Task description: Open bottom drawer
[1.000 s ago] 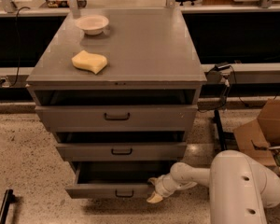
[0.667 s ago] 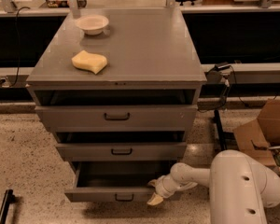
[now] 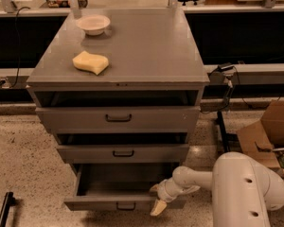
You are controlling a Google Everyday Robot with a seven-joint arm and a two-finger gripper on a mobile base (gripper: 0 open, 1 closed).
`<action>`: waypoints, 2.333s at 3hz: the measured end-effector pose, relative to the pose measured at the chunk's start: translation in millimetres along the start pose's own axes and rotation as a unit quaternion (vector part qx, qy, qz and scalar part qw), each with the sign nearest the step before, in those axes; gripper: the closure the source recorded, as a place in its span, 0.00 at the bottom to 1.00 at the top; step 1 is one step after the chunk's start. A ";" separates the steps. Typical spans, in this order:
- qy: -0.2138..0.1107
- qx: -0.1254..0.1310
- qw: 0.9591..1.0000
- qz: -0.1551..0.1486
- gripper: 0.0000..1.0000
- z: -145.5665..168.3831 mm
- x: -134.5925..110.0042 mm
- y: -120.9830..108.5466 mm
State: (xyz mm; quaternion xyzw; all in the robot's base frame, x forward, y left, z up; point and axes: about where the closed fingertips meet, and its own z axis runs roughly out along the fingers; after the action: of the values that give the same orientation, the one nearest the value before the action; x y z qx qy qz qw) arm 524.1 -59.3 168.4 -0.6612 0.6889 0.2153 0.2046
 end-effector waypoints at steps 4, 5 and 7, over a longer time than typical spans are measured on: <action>0.024 0.004 0.998 -0.051 0.11 -31.4 -37.7 12.3; 0.022 0.010 0.997 -0.076 0.09 -58.8 -58.7 18.5; 0.005 0.018 0.996 -0.082 0.50 -74.6 -58.5 -12.9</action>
Offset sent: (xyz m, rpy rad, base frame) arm -0.0013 0.0011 -0.0009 0.0010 0.0023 0.0014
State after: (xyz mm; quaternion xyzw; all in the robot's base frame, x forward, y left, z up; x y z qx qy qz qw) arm 539.6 -53.9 262.6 -0.7127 0.6374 0.1822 0.2294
